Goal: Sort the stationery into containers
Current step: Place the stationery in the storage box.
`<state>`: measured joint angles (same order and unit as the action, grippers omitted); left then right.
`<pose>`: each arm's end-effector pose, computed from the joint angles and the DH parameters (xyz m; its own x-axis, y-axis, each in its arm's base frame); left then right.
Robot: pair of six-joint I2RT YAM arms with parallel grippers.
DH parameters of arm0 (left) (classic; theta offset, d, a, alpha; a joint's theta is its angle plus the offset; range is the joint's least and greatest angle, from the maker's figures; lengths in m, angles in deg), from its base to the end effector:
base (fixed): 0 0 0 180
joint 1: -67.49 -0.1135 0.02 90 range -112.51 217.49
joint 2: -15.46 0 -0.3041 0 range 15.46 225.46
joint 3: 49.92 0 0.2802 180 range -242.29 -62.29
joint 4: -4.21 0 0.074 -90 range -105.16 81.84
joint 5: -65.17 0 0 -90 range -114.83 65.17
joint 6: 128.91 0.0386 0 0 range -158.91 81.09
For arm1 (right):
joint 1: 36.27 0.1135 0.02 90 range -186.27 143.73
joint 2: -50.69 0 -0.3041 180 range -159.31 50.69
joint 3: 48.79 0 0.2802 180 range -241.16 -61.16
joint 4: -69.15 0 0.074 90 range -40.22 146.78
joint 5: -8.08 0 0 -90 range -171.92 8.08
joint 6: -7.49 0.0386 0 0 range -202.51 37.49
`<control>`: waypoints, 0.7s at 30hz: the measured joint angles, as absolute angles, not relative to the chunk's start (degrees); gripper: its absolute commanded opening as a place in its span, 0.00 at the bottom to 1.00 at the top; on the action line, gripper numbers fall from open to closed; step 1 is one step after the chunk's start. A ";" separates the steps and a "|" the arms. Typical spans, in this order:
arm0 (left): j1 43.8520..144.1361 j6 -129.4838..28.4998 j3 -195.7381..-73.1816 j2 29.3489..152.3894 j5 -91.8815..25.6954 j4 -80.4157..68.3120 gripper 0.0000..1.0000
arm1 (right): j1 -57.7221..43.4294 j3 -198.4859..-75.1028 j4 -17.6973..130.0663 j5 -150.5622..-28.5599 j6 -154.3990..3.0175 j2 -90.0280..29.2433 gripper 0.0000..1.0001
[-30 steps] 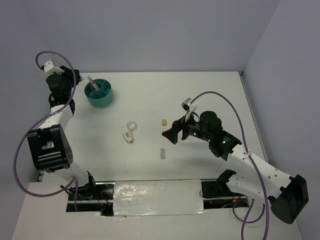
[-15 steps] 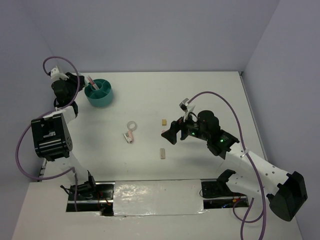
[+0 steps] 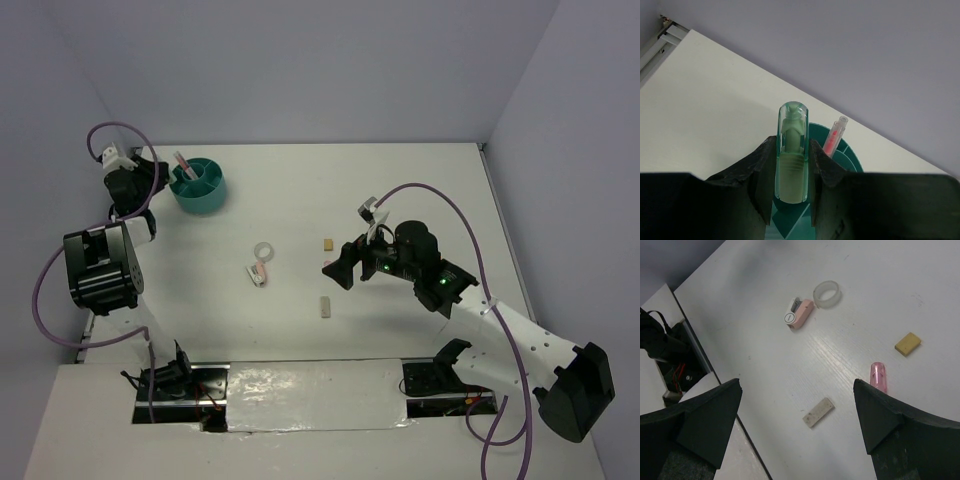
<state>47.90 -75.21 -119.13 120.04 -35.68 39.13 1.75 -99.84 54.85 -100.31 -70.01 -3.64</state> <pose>0.4141 0.1397 0.2447 0.0840 -0.5873 -0.8050 -0.1268 0.7950 -0.5932 0.1720 0.1500 0.3111 -0.4101 -0.0599 -0.9101 -0.7504 0.5893 0.2994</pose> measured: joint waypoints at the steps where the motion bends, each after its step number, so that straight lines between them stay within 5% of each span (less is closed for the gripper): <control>1: 47.90 -75.23 -119.13 120.39 -35.71 39.48 0.11 | 1.75 -99.84 54.85 -100.40 -70.01 -3.68 1.00; 21: 47.90 -75.34 -118.50 122.27 -37.10 40.14 0.53 | 1.75 -99.84 54.85 -101.25 -70.04 -4.01 1.00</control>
<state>47.90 -75.34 -118.50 122.27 -37.10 40.14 1.75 -99.84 54.85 -101.25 -70.04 -4.01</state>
